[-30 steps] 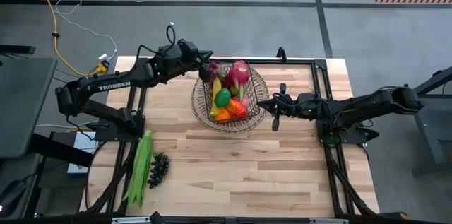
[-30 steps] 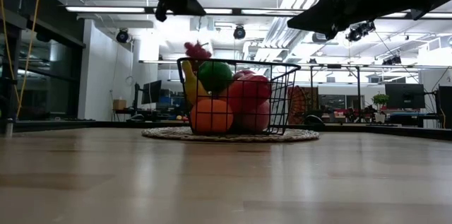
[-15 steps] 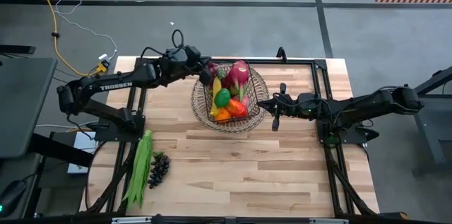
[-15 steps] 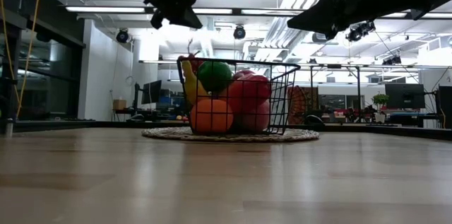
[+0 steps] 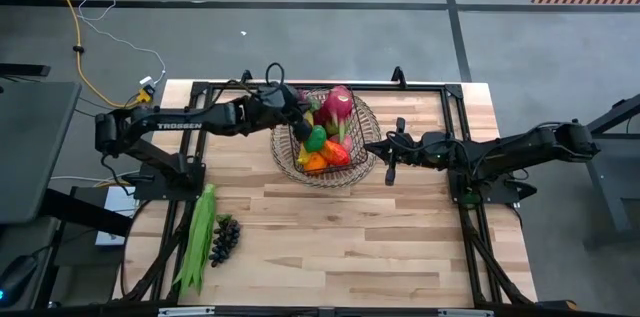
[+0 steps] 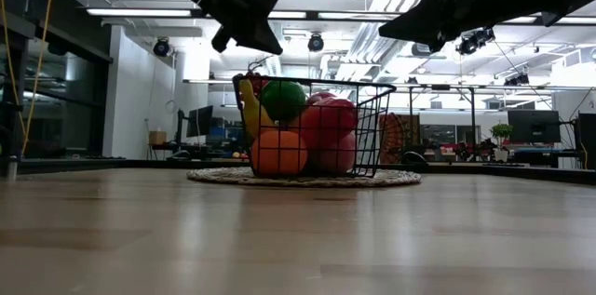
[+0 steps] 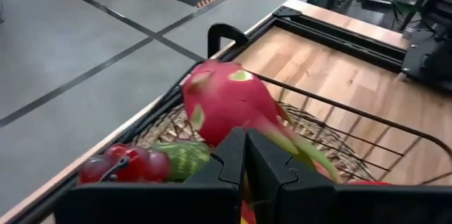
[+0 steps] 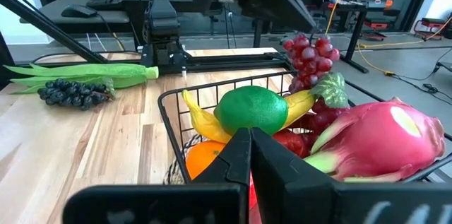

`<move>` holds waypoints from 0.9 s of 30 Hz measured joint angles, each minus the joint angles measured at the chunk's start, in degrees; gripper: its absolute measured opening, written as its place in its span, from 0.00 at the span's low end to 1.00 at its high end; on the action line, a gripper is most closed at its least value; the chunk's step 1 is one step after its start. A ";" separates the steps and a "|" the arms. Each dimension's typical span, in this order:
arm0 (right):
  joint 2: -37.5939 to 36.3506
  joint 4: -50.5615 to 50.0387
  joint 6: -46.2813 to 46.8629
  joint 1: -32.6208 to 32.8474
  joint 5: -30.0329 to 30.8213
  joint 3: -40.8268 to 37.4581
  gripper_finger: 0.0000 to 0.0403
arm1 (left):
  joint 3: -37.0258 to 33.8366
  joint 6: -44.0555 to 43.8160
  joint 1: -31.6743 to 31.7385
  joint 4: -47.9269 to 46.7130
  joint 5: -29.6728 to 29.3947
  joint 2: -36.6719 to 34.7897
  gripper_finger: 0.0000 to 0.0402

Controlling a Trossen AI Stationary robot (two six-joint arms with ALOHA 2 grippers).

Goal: Build produce basket
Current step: Put the top purple grapes into the black wire basket

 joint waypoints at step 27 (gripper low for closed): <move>0.00 0.00 0.10 0.00 0.00 0.00 0.00 | 0.00 -8.82 -12.35 -6.15 -7.10 -0.26 0.00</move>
